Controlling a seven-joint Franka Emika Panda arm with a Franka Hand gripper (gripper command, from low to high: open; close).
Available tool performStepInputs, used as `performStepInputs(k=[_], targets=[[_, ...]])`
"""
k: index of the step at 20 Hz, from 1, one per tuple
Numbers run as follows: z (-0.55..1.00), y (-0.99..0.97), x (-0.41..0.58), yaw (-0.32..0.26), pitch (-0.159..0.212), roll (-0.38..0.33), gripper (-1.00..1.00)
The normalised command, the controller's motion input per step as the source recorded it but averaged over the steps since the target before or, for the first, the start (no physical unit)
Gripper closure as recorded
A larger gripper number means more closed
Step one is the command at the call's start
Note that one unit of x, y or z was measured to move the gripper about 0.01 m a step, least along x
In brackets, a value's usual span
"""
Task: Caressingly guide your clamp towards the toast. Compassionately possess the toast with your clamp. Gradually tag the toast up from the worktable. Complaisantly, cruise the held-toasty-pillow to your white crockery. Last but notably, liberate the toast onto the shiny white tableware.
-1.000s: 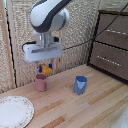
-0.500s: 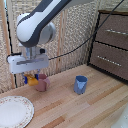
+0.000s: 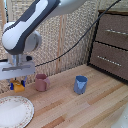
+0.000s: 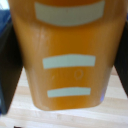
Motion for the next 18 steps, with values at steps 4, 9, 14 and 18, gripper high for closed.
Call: performStepInputs(k=[4, 9, 14, 18], targets=[[-0.26, 0.43, 0.320, 0.083, 0.002, -0.255, 1.00], [-0.33, 0.41, 0.257, 0.071, -0.003, -0.274, 1.00], [-0.30, 0.53, 0.099, 0.016, -0.120, -0.195, 1.00], [-0.18, 0.52, 0.066, 0.010, -0.183, -0.156, 1.00]])
